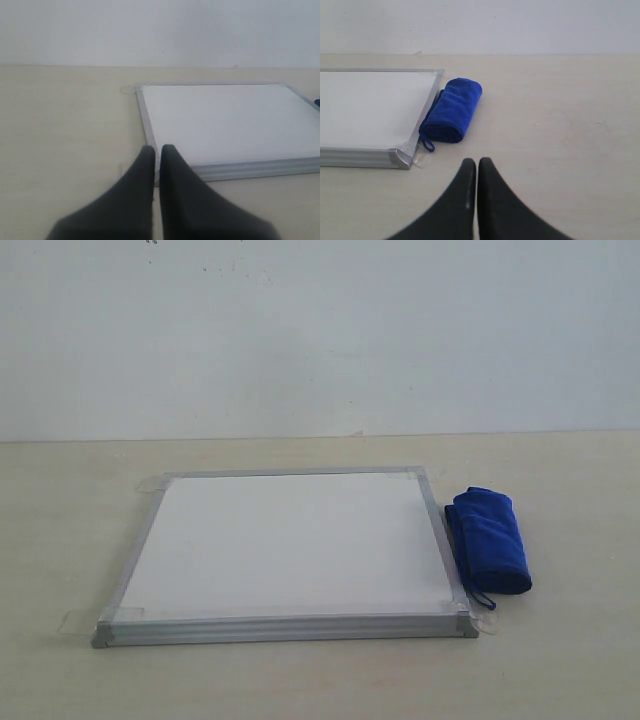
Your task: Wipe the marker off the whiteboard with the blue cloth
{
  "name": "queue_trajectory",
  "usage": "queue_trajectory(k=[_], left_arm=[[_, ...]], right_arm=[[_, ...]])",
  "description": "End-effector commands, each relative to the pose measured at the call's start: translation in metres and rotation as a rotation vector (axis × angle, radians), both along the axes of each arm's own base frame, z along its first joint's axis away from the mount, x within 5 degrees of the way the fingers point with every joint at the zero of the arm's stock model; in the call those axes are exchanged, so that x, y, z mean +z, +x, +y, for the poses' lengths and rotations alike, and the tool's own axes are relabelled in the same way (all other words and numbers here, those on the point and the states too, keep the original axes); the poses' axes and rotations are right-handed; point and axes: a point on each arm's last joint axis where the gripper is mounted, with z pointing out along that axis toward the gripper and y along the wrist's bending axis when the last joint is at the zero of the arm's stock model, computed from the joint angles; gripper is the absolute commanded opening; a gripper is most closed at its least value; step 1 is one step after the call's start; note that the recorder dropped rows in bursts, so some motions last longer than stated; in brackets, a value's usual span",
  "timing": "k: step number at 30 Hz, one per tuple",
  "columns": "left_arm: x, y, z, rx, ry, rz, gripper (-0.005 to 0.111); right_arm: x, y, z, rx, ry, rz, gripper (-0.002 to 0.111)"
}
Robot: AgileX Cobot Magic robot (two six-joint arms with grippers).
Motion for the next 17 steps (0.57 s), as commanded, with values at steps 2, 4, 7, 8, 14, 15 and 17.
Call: queue_trajectory(k=[2, 4, 7, 8, 14, 15, 17], left_arm=[[-0.0012, -0.0002, 0.0004, 0.012, -0.012, 0.003, 0.004], [-0.0012, -0.0002, 0.0011, 0.023, -0.012, 0.003, 0.004], [-0.0012, -0.0002, 0.0011, 0.023, -0.012, 0.003, 0.004], [-0.0012, -0.0002, 0.0011, 0.023, -0.012, 0.003, 0.004], [-0.0012, -0.0002, 0.0011, 0.023, -0.012, 0.003, 0.004], [-0.0012, -0.0002, 0.0011, 0.023, -0.012, 0.003, 0.004], [-0.0012, -0.0002, 0.0011, 0.023, -0.012, 0.003, 0.004]], right_arm=[[0.0007, -0.0001, 0.0001, 0.003, -0.004, -0.01, 0.001], [0.0007, -0.0001, 0.0001, 0.003, -0.004, -0.01, 0.001], [0.0007, -0.0001, 0.0001, 0.003, -0.004, -0.01, 0.001], [0.0007, -0.0001, 0.0001, 0.003, -0.004, -0.01, 0.001], [0.0007, -0.0001, 0.0001, 0.003, -0.004, -0.01, 0.001], [0.0007, -0.0001, 0.0001, 0.003, -0.004, -0.01, 0.001], [0.0007, -0.0001, 0.0001, 0.003, -0.004, -0.01, 0.001]])
